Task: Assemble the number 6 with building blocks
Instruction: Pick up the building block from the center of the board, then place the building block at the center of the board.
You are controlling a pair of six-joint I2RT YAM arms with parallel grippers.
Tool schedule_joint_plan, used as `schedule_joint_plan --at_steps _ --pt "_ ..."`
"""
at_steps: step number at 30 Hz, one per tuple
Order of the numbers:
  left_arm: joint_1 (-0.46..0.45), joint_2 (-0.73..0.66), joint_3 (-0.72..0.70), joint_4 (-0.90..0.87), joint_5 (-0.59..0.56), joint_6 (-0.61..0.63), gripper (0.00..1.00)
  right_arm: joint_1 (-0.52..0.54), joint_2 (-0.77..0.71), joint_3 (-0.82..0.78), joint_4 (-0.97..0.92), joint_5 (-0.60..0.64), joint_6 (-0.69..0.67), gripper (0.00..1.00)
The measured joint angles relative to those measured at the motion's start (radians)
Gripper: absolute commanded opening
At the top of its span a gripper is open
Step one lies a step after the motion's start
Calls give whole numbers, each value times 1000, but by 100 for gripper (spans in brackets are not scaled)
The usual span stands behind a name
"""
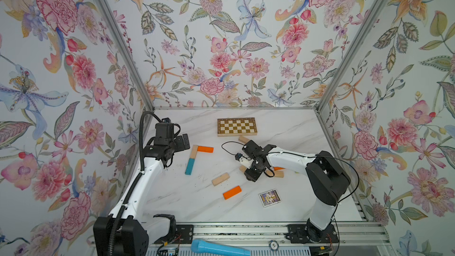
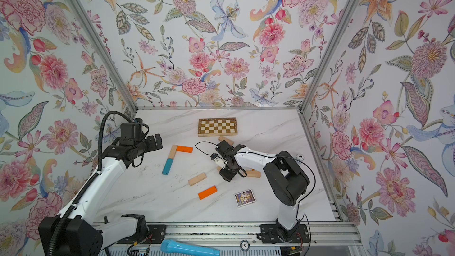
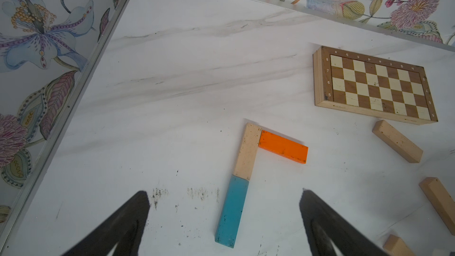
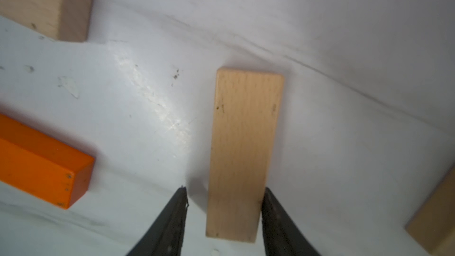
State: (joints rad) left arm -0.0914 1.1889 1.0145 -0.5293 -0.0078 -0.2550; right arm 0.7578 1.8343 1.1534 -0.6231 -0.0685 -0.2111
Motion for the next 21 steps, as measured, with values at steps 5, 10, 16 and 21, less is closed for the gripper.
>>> schedule_joint_plan --at_steps 5,10,16,21 --pt "16 0 0 0 0 0 99 8 9 23 -4 47 -26 15" --pt "40 0 -1 0 -1 0 99 13 8 49 -13 69 -48 16" --pt "53 0 -1 0 -8 -1 99 44 -2 142 -8 60 -100 17" --pt "60 0 -6 0 -31 -4 99 80 37 275 0 50 -146 18"
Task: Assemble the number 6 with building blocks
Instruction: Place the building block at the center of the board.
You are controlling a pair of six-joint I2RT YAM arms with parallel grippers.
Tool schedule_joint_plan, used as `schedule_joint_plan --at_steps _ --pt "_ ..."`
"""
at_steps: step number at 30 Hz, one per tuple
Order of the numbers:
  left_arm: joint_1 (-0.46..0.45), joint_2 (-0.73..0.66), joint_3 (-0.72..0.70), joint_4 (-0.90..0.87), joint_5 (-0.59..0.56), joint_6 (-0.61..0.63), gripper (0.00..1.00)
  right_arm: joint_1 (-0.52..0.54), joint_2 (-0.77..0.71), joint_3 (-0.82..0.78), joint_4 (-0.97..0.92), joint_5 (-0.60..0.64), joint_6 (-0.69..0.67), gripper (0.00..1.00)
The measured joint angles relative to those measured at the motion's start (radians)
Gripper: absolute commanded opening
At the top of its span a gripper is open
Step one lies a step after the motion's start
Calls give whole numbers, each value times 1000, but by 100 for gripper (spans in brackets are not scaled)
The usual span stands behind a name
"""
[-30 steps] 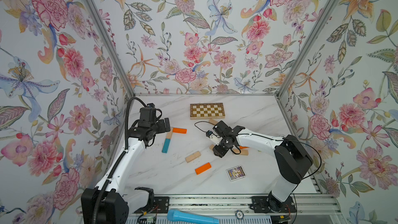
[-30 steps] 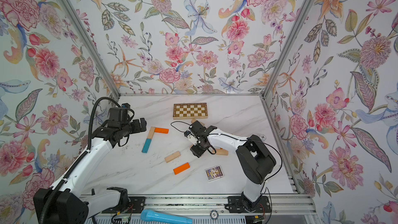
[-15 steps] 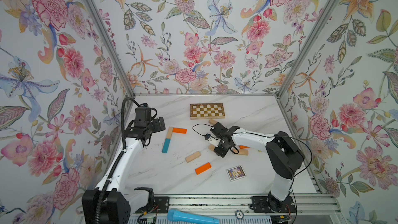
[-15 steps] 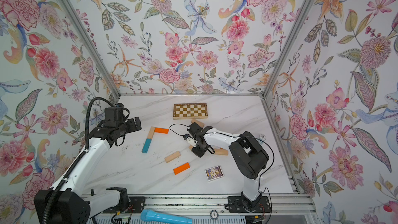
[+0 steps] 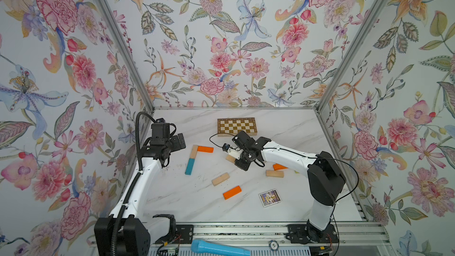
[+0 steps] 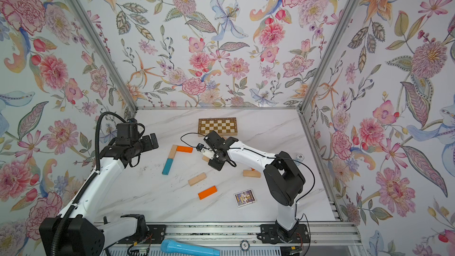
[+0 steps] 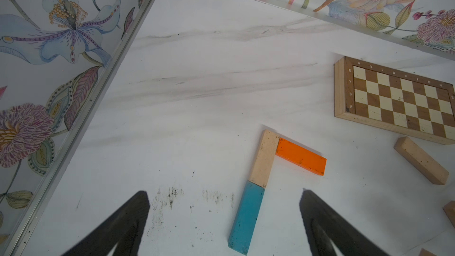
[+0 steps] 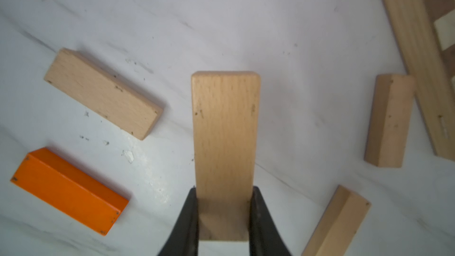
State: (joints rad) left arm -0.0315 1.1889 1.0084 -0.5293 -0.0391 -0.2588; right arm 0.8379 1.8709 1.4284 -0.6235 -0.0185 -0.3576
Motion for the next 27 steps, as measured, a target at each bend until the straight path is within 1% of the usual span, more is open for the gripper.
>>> schedule_joint_plan --at_steps 6,11,18,27 --pt "3 0 -3 0 -29 0 99 35 132 136 11 -1 -48 18" --pt "16 0 -3 -1 -58 -6 99 58 220 196 7 -13 -76 19" --pt "76 16 -1 -14 -129 -46 99 84 279 272 8 -29 -108 20" --pt "94 81 23 -75 -211 -98 99 118 339 338 7 -54 -137 23"
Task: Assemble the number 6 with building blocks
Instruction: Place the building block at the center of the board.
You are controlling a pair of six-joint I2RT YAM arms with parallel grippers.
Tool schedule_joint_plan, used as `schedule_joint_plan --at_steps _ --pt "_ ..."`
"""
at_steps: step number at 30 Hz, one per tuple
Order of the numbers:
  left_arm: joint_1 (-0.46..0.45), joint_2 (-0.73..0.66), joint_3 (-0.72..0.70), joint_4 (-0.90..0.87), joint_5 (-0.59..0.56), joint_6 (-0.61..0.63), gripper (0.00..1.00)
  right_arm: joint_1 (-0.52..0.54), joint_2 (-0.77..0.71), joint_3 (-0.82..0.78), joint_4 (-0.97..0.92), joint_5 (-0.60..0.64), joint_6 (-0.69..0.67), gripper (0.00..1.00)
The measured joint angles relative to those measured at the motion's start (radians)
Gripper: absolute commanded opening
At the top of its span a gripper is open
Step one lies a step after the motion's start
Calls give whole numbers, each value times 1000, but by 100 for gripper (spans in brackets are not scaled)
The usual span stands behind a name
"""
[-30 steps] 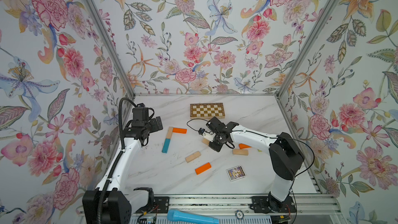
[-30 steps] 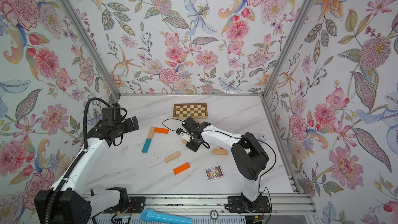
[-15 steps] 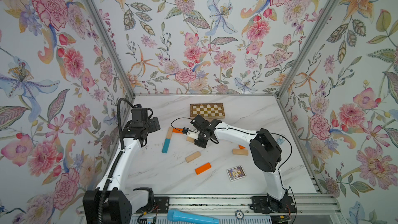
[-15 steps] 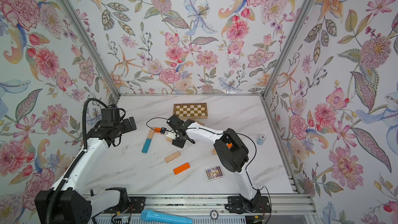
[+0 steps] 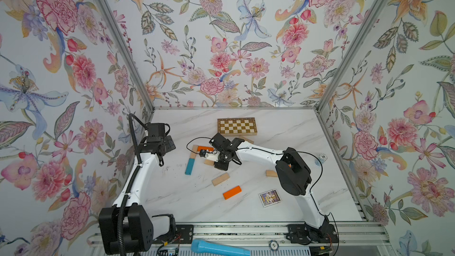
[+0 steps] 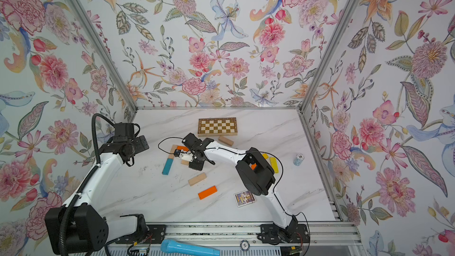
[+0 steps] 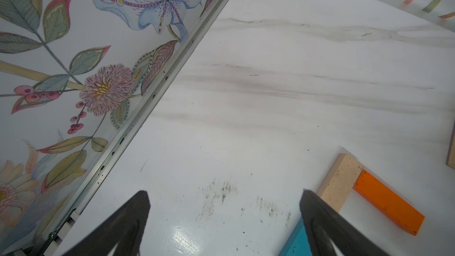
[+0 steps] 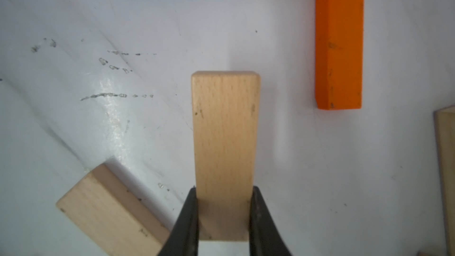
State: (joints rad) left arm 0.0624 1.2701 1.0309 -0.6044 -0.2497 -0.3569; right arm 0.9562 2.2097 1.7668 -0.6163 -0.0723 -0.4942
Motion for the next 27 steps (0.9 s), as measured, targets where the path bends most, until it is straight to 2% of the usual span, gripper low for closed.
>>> schedule_joint_plan --at_steps 7,11,15,22,27 --pt "10 32 19 -19 -19 -19 99 23 55 37 -1 -11 -5 27" --pt "10 38 19 -29 -17 -19 99 26 79 67 0 -19 -10 43" --pt "10 43 19 -30 -16 -19 99 26 80 86 -1 -21 -12 54" --pt "12 101 21 -31 12 -19 99 20 50 74 48 -71 23 54" --pt "15 146 22 -31 53 -18 96 2 -144 -136 227 -123 116 49"
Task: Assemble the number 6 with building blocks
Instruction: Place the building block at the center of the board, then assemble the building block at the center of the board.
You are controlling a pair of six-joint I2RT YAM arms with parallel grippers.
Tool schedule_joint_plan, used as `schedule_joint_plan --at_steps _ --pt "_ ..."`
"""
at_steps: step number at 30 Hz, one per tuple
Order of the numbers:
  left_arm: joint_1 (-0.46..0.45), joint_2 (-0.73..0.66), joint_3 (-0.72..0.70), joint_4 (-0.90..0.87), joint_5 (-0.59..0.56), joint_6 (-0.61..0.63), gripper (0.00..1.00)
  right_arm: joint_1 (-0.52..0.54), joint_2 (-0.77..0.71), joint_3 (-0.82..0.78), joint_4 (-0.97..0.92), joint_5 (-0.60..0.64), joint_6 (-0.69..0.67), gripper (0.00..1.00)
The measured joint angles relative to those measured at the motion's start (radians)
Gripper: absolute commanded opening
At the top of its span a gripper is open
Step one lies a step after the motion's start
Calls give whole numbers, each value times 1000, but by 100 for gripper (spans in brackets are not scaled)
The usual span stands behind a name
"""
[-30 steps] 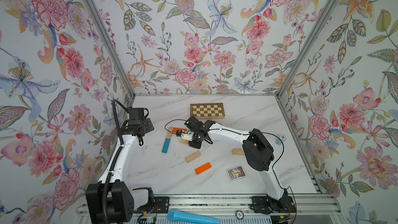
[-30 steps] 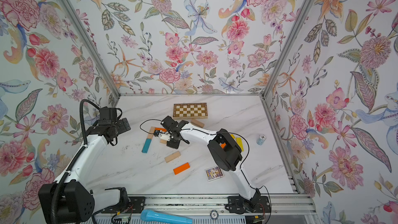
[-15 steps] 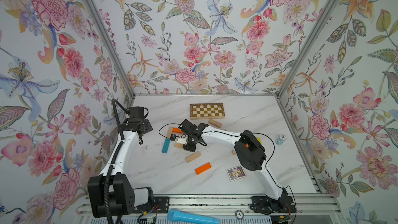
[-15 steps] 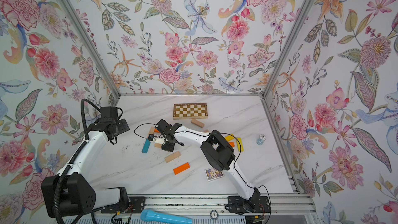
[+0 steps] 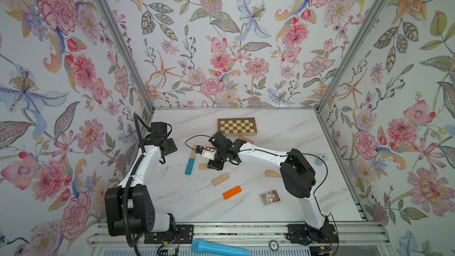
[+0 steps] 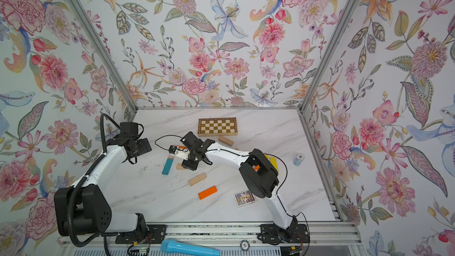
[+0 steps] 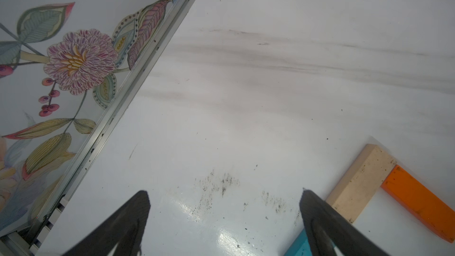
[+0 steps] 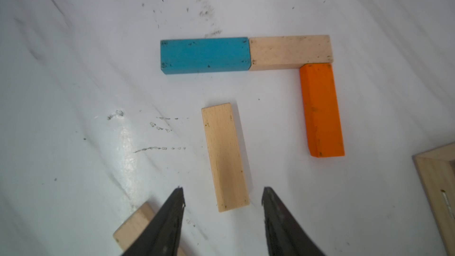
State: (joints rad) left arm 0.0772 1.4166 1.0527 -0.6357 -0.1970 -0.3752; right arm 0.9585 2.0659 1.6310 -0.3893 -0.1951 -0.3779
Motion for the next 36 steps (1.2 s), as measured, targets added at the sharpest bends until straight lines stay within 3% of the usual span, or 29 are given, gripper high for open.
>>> schedule_joint_plan --at_steps 6,11,15,22,24,36 --pt "2 54 11 -15 60 9 94 -35 -239 -285 275 -20 151 28" --pt "2 101 23 -43 79 21 84 -69 -286 -459 421 -6 269 13" --pt "1 167 50 -79 67 38 64 -77 -283 -529 465 1 346 0" --pt "-11 251 56 -124 61 66 8 -70 -241 -534 547 -13 421 0" --pt "-15 273 56 -133 69 73 0 -69 -214 -534 564 -16 439 0" --pt "-39 319 57 -150 135 98 0 -51 -122 -519 588 19 543 0"
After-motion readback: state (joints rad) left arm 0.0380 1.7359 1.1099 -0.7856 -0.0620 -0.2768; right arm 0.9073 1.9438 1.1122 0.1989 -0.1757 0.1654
